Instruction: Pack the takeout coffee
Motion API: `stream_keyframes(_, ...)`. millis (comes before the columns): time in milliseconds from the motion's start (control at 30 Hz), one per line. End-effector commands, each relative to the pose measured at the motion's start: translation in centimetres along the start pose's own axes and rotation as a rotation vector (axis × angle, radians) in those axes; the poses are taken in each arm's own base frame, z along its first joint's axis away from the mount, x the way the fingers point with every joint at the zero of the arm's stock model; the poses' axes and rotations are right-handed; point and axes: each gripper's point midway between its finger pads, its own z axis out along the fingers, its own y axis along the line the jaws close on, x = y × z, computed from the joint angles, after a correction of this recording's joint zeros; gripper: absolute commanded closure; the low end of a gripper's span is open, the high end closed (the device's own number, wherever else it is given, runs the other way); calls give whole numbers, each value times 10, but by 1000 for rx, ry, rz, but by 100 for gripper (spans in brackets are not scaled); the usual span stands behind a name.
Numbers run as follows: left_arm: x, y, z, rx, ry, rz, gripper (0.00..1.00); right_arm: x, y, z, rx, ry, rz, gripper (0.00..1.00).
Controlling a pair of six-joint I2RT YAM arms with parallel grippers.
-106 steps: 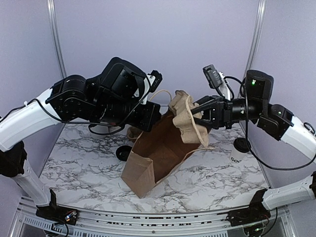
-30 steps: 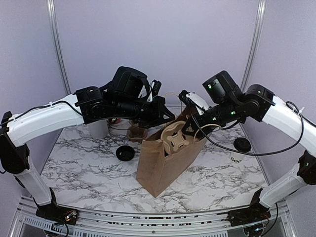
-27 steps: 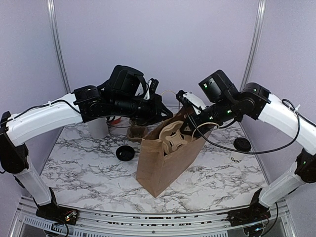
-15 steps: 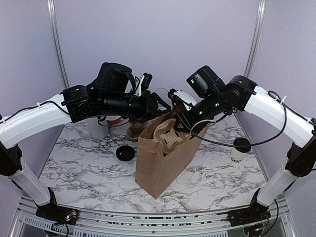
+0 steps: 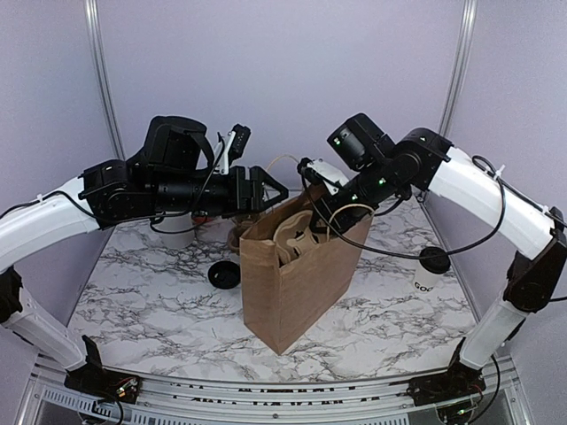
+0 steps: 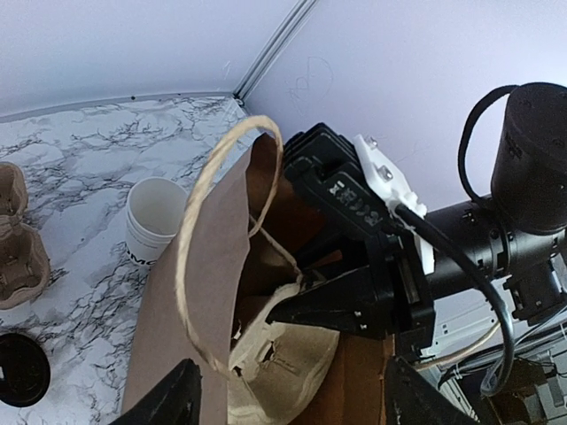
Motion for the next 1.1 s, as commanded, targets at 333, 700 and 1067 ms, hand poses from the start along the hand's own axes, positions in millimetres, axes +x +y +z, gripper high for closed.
stream_keyframes(333,0,14,-23,-49,-53,89,28,-8,-3,15,16,51,-17,72)
stream_keyframes(700,2,14,-22,-46,-51,97,28,-9,-2,16,14,60,-9,68)
stream_keyframes(1067,0,12,-22,-38,-54,93,28,-17,-1,8,13,33,-7,58)
